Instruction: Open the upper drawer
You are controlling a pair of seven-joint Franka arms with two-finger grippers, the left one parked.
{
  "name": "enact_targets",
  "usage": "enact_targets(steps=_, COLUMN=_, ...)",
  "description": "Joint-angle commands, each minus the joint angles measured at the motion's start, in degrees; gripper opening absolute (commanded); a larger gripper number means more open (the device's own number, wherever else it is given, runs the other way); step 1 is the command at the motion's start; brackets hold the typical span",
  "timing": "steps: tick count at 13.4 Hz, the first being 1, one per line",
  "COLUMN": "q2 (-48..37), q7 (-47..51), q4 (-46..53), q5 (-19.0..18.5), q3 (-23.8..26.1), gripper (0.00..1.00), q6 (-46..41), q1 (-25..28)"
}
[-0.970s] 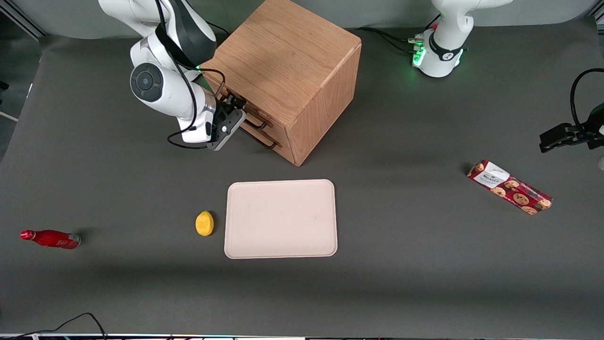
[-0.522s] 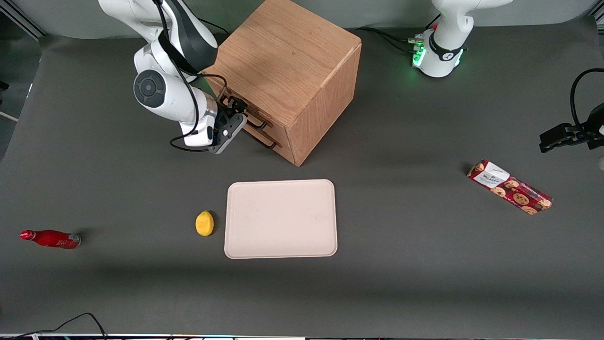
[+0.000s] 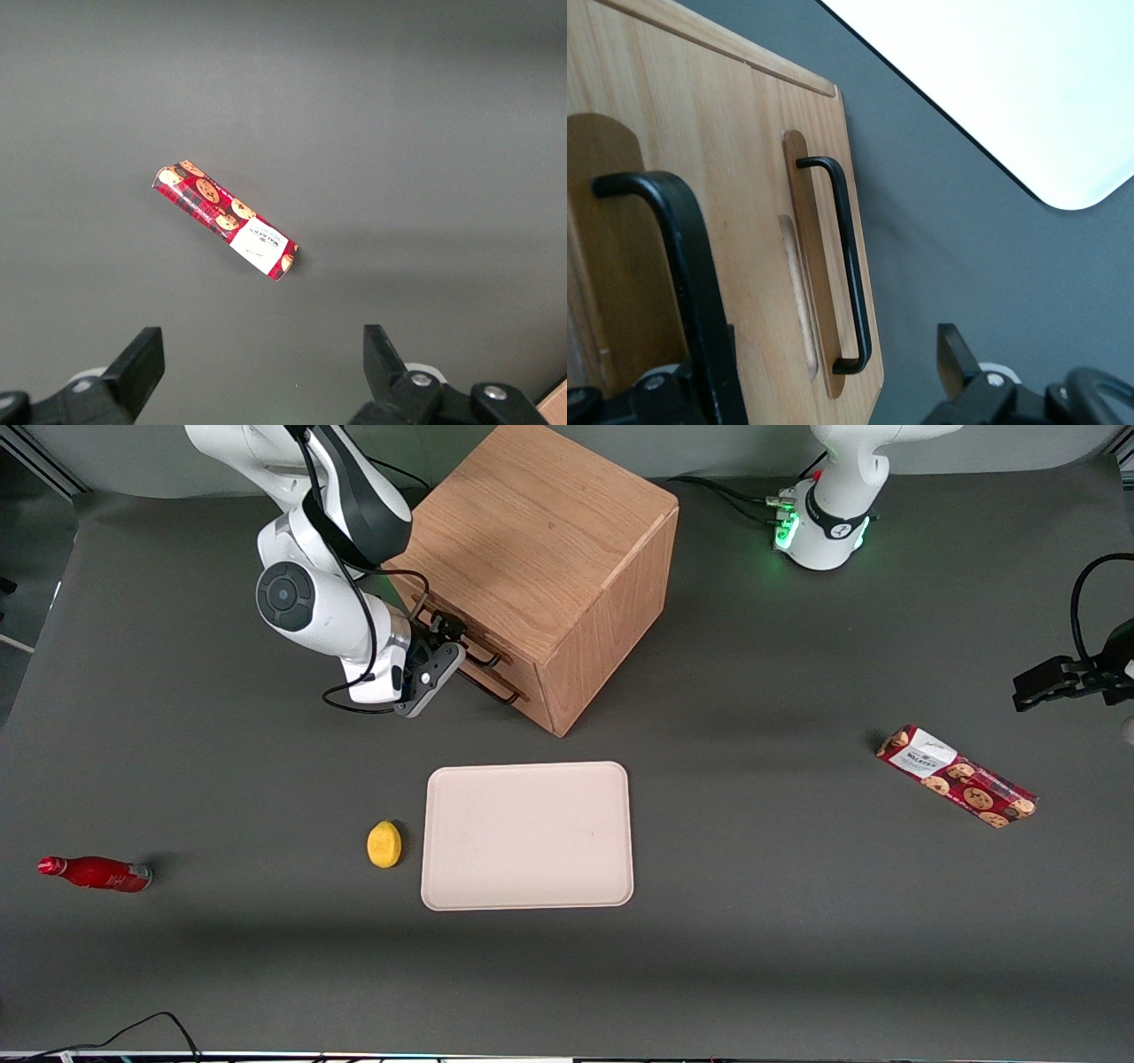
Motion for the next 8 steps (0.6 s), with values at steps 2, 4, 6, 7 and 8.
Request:
enact_targets(steps=2, q2=-0.09, q7=-1.30, q4=-0.36, q5=-1.41, q3=0.27, gripper=1.00, q6=1.51, q1=-0.87)
enact_targets(steps=4, q2=0.00, q7=-1.13, q4=-0.36, q5=-2.73, q3=0.18, gripper=1.00, q6=2.90, q1=-1.04)
enact_targets(steps=6, q2=0.09, q7=-0.95, q4=-0.36, q5=-3.52, q3=0.10, gripper=1.00, q6=3.62, q1=-1.13)
enact_targets(steps=7, q2=0.18, q7=-0.86, q4=-0.36, q5=-4.39, q3=-0.08, gripper=1.00, q6=3.97, q1=-1.13)
enact_targets(steps=8, q2=0.18, q7=-0.86, q4=-0.27, q5=-5.19, q3=-0.34, gripper=1.00, q6=3.97, q1=-1.13)
